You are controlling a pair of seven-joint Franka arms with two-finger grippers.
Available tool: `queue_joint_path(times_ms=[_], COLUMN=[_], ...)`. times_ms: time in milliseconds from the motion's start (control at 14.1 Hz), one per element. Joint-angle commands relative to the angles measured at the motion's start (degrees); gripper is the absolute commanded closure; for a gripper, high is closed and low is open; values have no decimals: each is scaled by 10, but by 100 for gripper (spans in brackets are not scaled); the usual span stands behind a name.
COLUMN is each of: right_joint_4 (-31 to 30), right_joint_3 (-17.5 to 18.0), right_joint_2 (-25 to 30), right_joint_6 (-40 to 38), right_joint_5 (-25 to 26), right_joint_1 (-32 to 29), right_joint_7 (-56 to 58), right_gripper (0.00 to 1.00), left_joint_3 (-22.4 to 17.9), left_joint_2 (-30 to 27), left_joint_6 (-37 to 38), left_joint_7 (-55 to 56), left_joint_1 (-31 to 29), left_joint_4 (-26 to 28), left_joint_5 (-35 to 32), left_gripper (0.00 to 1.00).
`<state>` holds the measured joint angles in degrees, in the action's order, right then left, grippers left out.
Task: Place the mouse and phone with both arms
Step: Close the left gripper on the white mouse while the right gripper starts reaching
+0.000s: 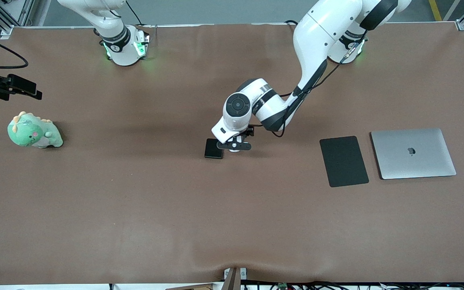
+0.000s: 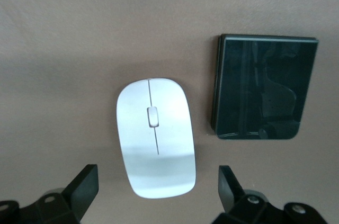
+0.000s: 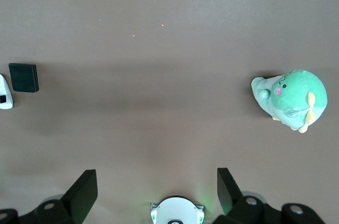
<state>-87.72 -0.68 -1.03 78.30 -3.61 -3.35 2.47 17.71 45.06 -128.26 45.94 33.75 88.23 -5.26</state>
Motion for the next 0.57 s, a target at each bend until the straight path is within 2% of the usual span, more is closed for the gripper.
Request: queue_joint_path(times_ms=[0,498], right_joint_4=[9,10], right_joint_3=[5,4], right_joint_2=[-6,-21], right_joint_6=[-4,-3], right_joint_5=[-13,-12], right_joint_1=[-10,-7], right_joint_7=[5,6], right_gripper=[0,0], left_joint_3=[-6,-7], left_joint_2=[6,26], left_joint_6=[-8,-8], left_joint_7=[20,42], left_joint_1=[7,7], left_joint_4=[-3,-8], left_joint_5=[-19,-22], left_gripper=[0,9])
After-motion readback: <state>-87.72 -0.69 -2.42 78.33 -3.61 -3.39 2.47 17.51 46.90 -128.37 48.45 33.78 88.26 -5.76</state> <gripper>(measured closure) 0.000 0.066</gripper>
